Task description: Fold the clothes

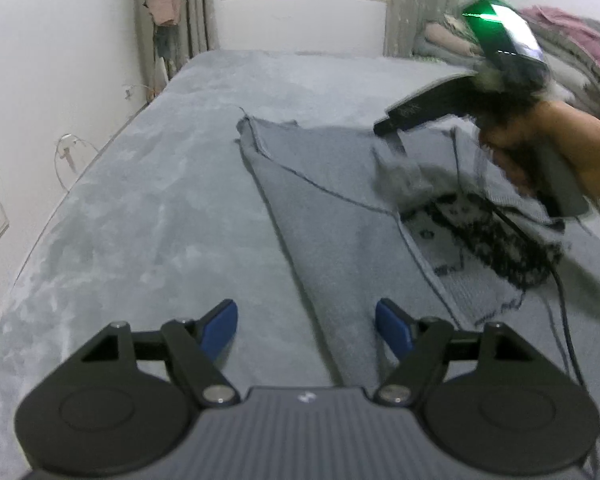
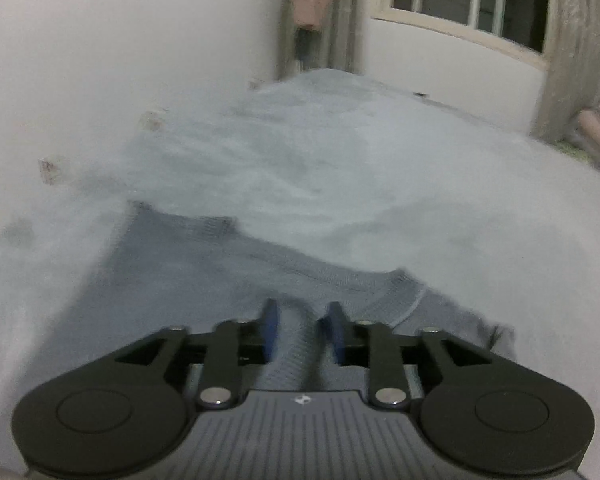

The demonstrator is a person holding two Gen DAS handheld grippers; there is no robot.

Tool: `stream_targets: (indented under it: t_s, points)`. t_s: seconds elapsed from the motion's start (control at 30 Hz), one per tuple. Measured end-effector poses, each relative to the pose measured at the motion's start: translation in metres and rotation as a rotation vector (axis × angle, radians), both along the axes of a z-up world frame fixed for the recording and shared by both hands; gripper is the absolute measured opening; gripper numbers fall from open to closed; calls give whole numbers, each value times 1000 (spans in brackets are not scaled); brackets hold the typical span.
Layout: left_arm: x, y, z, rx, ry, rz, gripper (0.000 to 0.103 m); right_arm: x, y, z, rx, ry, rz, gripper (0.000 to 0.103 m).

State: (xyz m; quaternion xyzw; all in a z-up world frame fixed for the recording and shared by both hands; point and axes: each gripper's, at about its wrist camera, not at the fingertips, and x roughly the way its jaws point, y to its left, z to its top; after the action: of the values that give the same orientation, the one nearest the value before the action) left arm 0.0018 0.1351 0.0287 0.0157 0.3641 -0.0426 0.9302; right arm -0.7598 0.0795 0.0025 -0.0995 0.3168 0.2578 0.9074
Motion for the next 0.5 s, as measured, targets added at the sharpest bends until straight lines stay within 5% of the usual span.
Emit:
stream_targets:
  t_s: [0.23,0.33,0.5]
  points:
    - [5,24,6,-50,-2,103,75,-98,0,0,19,129,294,42]
    - [6,29,6,-45,-6,126,75,-133,11,-14,-65,123,354,16]
    - [4,30,6,-45,-10,127,75,-154,14,-24,-147,88,310,3]
